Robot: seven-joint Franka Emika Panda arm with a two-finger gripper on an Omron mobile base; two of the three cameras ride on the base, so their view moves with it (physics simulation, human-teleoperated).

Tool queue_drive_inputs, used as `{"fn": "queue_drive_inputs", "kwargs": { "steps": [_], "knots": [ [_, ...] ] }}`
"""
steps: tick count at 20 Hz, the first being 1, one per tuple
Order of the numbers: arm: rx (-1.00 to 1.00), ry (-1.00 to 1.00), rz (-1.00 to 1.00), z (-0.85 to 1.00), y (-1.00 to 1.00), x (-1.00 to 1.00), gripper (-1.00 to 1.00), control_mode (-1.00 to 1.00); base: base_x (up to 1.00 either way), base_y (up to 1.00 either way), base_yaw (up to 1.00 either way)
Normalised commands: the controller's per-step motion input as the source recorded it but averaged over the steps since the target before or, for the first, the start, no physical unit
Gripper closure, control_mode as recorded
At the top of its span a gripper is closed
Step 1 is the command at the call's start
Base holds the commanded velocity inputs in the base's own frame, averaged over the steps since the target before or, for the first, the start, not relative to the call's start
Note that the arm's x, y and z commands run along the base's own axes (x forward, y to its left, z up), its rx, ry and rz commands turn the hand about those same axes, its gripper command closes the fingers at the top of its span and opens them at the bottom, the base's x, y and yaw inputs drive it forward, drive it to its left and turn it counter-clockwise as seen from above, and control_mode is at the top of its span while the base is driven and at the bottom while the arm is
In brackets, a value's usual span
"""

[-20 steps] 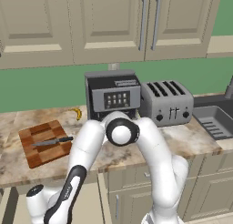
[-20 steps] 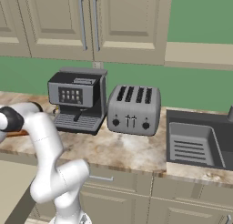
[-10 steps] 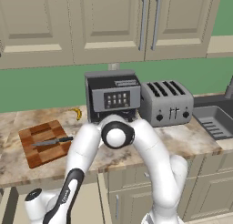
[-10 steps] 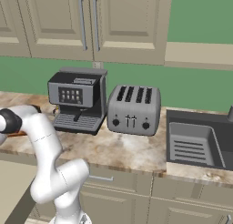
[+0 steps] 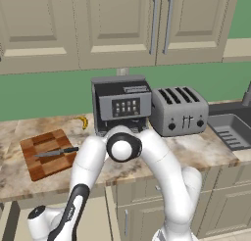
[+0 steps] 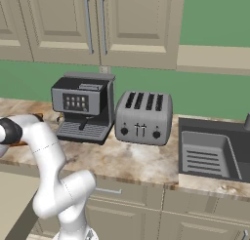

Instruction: Open the drawer on the left and place the cutting tools on the cutting board.

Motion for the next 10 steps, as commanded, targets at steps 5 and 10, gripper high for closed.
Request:
{"fn": "queue_drive_inputs", "kwargs": {
  "steps": [5,10],
  "knots": [
    [0.00,0.00,0.00,-0.10,0.00,0.00,-1.00,-1.00,0.00,0.00,0.00],
    [0.00,0.00,0.00,-0.10,0.00,0.00,-1.00,-1.00,0.00,0.00,0.00]
  ]
}}
